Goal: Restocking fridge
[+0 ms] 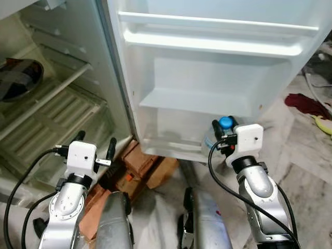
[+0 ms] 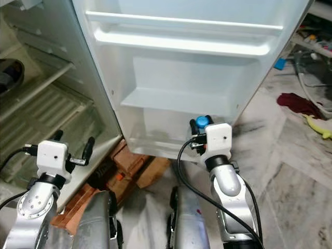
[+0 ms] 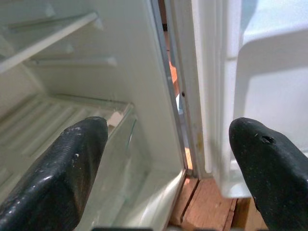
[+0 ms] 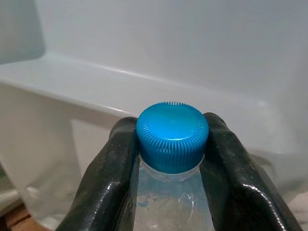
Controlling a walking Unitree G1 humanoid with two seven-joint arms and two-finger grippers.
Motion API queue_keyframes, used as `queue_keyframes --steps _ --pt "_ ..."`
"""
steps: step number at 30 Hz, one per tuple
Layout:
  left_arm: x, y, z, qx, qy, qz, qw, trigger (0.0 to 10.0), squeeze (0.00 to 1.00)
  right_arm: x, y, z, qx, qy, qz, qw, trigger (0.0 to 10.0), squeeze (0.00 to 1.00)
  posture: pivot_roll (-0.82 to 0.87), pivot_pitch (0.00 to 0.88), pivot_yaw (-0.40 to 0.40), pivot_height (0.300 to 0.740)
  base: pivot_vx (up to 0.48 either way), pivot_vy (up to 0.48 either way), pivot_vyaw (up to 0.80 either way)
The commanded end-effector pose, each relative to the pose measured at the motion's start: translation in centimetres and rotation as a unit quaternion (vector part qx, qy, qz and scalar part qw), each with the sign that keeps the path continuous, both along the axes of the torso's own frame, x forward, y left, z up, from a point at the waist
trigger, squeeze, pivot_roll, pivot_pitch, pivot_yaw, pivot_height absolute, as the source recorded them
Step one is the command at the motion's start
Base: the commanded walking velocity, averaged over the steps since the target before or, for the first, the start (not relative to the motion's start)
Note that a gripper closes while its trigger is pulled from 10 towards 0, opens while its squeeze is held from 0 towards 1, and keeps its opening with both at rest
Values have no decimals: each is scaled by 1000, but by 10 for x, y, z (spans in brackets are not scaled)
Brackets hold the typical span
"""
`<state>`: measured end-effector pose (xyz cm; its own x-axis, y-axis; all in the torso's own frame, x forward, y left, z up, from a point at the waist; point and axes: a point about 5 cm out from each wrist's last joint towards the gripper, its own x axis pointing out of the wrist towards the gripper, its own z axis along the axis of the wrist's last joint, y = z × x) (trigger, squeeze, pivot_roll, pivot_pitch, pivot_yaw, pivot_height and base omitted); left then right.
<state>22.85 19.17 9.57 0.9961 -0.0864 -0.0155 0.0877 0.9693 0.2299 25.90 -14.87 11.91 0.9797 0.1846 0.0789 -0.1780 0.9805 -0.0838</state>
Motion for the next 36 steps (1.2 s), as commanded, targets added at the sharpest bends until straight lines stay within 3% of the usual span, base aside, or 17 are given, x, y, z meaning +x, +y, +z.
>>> queue_keyframes --steps 1,10,19,25,31,36 --pt "-3 6 1 6 4 9 1000 10000 0 5 10 4 2 -11 28 1000 10000 0 -6 194 -24 616 0 0 0" --pt "-9 14 4 13 10 17 1000 10000 0 25 14 -1 -4 -6 41 999 10000 0 23 247 -28 561 0 0 0" --pt "-14 19 6 21 15 16 1000 10000 0 43 27 0 -16 -19 60 998 10000 0 52 281 -21 557 0 0 0" --pt "-16 20 8 25 17 17 999 10000 0 63 37 20 -66 -80 67 992 10000 0 73 292 -16 557 0 0 0" --pt "-15 19 10 27 19 17 999 10000 0 82 49 49 -122 -173 68 975 10000 0 84 297 -11 557 0 0 0" --pt "-14 18 13 25 8 19 999 10000 0 87 45 55 -154 -208 32 965 10000 0 87 297 -7 557 0 0 0"
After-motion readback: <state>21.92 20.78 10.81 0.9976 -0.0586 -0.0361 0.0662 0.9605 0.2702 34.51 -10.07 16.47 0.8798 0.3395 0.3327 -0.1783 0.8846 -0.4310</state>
